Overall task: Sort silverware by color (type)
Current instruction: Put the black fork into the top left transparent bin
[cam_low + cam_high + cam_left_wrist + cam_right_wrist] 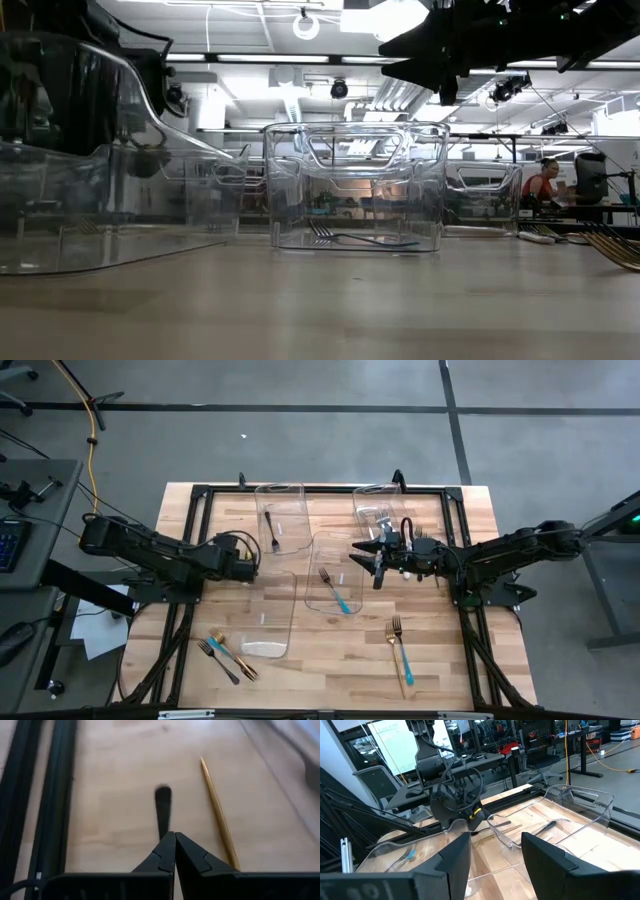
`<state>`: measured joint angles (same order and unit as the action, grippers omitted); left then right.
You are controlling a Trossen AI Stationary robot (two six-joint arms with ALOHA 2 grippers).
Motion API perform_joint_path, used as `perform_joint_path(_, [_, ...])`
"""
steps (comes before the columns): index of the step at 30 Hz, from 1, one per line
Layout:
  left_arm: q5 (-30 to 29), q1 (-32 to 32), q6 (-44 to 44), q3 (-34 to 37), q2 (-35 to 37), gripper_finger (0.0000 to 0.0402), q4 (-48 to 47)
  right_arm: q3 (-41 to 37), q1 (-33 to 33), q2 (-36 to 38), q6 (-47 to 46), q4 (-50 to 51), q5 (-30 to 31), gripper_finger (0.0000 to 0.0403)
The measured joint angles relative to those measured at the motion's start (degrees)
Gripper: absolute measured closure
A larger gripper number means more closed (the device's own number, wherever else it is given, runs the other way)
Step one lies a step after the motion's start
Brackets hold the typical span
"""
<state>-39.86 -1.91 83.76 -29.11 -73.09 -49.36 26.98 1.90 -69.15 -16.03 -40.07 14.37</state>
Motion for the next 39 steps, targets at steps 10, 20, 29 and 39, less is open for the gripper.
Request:
perform_joint_path(10, [7.2, 1.2, -4.9, -0.2, 1.2, 0.0365, -2.5, 0.0, 0.0, 0.0, 0.0, 0.0, 0.0, 0.0231])
perform_joint_path(20, [8.0, 5.5, -11.5, -0.2, 13.1, 0.0306, -5.2, 0.0, 0.0, 0.0, 0.0, -0.4, 0.0, 0.0231])
perform_joint_path(29, [24.9, 20.3, -31.4, -0.2, 15.8, 0.0291, -4.5, 0.0, 0.0, 0.0, 0.0, -1.3, 0.0, 0.0231])
perform_joint_path(39, [32.4, 32.6, -41.4, -0.2, 13.1, 0.0291, 3.4, 0.0, 0.0, 0.0, 1.8, -1.7, 0.0, 0.0231])
